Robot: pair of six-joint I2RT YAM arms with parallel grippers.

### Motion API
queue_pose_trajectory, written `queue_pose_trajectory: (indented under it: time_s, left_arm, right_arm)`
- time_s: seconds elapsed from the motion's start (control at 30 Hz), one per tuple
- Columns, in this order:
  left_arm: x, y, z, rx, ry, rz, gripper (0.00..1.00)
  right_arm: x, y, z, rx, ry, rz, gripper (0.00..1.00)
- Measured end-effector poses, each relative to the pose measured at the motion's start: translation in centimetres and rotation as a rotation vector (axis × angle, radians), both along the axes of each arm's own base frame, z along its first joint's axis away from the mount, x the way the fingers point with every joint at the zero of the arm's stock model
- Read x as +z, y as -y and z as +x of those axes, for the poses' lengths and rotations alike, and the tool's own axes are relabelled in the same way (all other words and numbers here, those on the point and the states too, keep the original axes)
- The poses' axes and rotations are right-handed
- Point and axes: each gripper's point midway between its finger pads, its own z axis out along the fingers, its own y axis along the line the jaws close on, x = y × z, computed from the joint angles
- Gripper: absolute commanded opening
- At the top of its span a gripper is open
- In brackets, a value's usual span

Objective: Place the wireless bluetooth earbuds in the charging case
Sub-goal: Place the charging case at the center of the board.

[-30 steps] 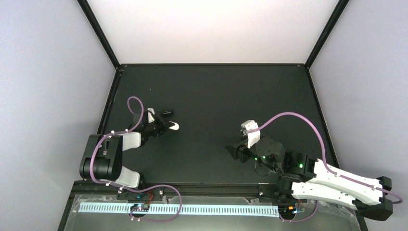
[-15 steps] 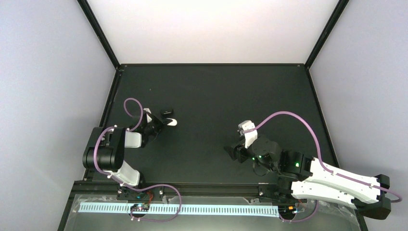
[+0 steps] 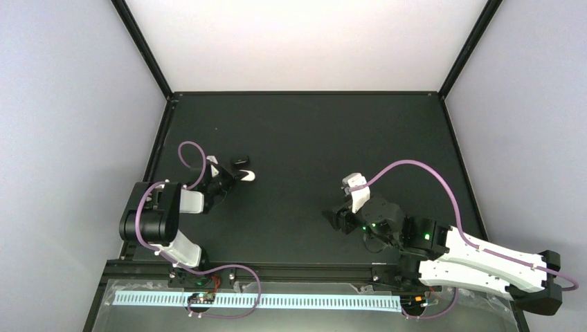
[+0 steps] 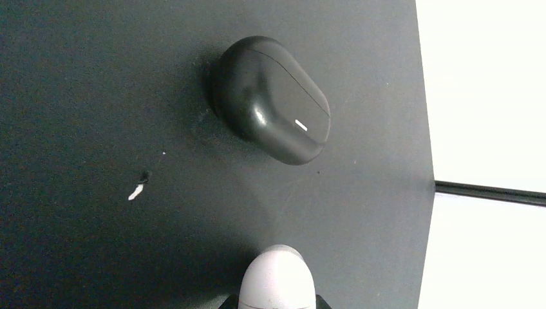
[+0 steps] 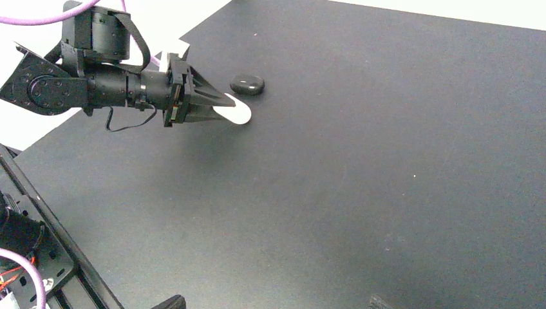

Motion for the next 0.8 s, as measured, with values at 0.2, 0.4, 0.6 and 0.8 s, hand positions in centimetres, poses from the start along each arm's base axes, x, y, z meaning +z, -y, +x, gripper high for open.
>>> queue_pose_trajectory:
  time_s: [0.2, 0.4, 0.6, 0.8]
  left_arm:
    - [0.1, -0.2, -0.4, -0.007, -0.006, 0.030, 0.21]
    - [0.2, -0.4, -0.8, -0.008, -0.012, 0.058, 0.21]
    - [0.3, -0.5, -0.9, -0.011, -0.013, 0.069, 0.24]
    - [-0.2, -0.7, -1.2, -0.015, -0.031, 0.086, 0.29]
  right_arm:
    - [0.0, 0.0, 0.0, 0.000, 0.000, 0.000, 0.73]
    - [0.0, 0.0, 0.0, 0.000, 0.000, 0.000, 0.73]
    - [0.0, 0.0, 0.0, 0.001, 0.001, 0.000, 0.73]
    - [0.1, 0.0, 0.0, 0.000, 0.002, 0.003, 0.73]
